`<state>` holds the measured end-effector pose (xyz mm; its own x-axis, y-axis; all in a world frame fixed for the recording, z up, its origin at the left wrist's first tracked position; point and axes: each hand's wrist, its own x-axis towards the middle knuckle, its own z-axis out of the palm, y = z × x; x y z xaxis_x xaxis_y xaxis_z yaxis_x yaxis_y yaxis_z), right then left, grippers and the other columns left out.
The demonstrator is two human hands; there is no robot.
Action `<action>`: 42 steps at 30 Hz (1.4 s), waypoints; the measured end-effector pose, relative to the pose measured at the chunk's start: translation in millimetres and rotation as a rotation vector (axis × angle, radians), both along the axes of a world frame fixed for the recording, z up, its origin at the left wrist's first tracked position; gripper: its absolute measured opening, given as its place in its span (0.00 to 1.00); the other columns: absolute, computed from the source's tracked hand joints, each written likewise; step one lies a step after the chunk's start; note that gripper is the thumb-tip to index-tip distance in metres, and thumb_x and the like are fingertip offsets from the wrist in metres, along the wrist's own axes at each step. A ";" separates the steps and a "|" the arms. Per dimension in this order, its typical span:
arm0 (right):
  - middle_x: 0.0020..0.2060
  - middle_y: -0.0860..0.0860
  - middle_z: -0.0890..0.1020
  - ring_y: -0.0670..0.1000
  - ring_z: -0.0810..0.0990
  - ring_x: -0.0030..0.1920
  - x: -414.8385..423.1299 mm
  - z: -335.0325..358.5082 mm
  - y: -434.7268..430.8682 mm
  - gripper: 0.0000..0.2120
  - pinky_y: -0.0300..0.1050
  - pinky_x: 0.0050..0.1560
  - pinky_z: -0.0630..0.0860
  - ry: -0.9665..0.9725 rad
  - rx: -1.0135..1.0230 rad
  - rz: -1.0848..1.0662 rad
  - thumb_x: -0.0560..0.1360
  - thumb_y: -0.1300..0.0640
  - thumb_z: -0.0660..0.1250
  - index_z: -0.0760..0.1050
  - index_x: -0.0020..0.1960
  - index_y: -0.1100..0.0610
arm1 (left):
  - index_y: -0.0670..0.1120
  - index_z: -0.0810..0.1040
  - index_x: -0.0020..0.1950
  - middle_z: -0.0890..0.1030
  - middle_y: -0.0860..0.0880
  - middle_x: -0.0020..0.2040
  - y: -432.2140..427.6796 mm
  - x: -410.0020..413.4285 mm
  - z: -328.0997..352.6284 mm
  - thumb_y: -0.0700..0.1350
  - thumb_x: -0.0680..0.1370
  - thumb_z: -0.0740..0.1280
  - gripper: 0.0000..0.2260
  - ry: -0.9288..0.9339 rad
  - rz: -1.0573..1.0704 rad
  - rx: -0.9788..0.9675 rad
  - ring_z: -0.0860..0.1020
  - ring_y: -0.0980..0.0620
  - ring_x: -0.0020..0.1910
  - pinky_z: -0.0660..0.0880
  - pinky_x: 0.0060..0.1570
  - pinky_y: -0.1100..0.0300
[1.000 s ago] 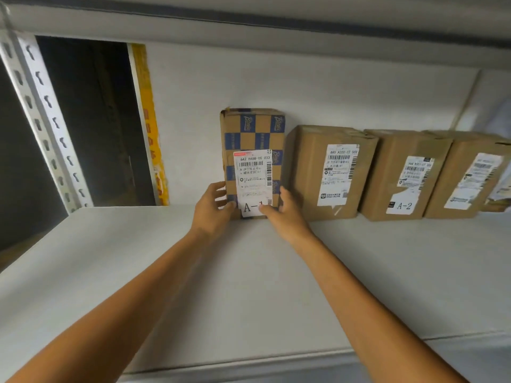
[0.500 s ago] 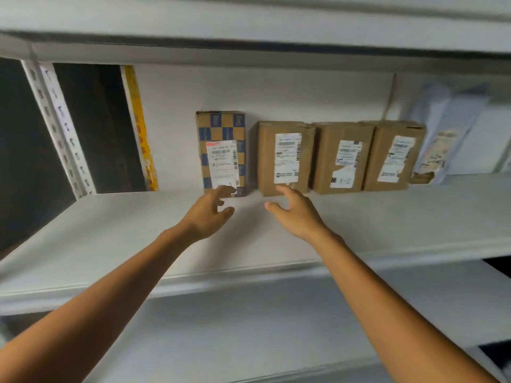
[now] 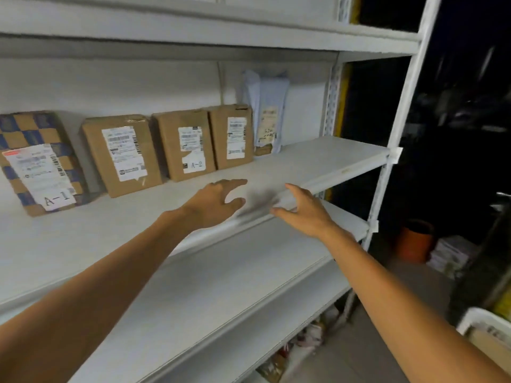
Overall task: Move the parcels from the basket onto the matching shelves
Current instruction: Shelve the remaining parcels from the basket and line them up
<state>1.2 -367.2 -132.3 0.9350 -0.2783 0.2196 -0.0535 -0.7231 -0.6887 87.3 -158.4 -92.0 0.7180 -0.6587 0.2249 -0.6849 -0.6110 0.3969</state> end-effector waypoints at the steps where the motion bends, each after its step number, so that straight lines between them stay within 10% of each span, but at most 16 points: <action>1: 0.76 0.52 0.60 0.56 0.61 0.74 -10.4 -3.4 -19.1 0.37 0.48 0.71 0.63 -0.003 0.047 -0.023 0.75 0.43 0.67 0.55 0.78 0.51 | 0.57 0.62 0.74 0.65 0.51 0.74 -22.0 -0.3 -2.5 0.52 0.80 0.61 0.22 0.019 -0.050 0.010 0.67 0.50 0.69 0.63 0.66 0.58; 18: 0.67 0.52 0.72 0.55 0.73 0.65 -263.4 -150.1 -227.4 0.28 0.45 0.59 0.72 0.160 0.377 -0.864 0.75 0.43 0.67 0.65 0.72 0.51 | 0.52 0.65 0.73 0.72 0.47 0.68 -392.4 -135.0 -167.1 0.45 0.80 0.62 0.21 0.547 -0.796 0.154 0.74 0.51 0.60 0.70 0.54 0.62; 22: 0.59 0.51 0.78 0.38 0.76 0.54 -343.1 -192.7 -224.1 0.18 0.32 0.50 0.75 0.213 0.449 -0.940 0.77 0.50 0.67 0.71 0.66 0.51 | 0.49 0.64 0.74 0.72 0.43 0.68 -428.4 -218.4 -235.5 0.42 0.80 0.62 0.22 0.616 -0.987 0.333 0.75 0.51 0.56 0.74 0.50 0.62; 24: 0.65 0.53 0.75 0.45 0.75 0.61 -378.1 -211.8 -226.9 0.23 0.44 0.59 0.76 0.253 0.498 -1.014 0.77 0.49 0.67 0.69 0.70 0.56 | 0.51 0.63 0.74 0.74 0.44 0.67 -439.6 -251.0 -263.0 0.46 0.79 0.63 0.23 0.591 -1.061 0.420 0.76 0.48 0.58 0.75 0.56 0.55; 29: 0.70 0.55 0.71 0.53 0.69 0.70 -437.5 -250.2 -249.5 0.29 0.56 0.69 0.68 0.294 0.605 -1.102 0.78 0.47 0.65 0.63 0.74 0.57 | 0.56 0.67 0.71 0.76 0.50 0.64 -474.7 -290.2 -302.4 0.48 0.79 0.64 0.20 0.554 -1.134 0.511 0.75 0.57 0.52 0.72 0.45 0.66; 34: 0.70 0.56 0.71 0.56 0.70 0.69 -483.6 -275.1 -286.8 0.29 0.59 0.68 0.69 0.282 0.727 -1.142 0.78 0.47 0.65 0.63 0.74 0.57 | 0.56 0.66 0.72 0.73 0.51 0.68 -513.7 -319.2 -318.2 0.48 0.80 0.63 0.20 0.551 -1.064 0.626 0.76 0.52 0.58 0.74 0.59 0.52; 42: 0.68 0.56 0.74 0.55 0.73 0.67 -521.0 -306.8 -343.7 0.26 0.57 0.68 0.69 0.303 0.877 -1.129 0.78 0.49 0.65 0.66 0.73 0.58 | 0.55 0.67 0.72 0.73 0.52 0.68 -556.1 -361.8 -351.5 0.47 0.80 0.62 0.19 0.651 -1.012 0.698 0.75 0.57 0.56 0.71 0.55 0.59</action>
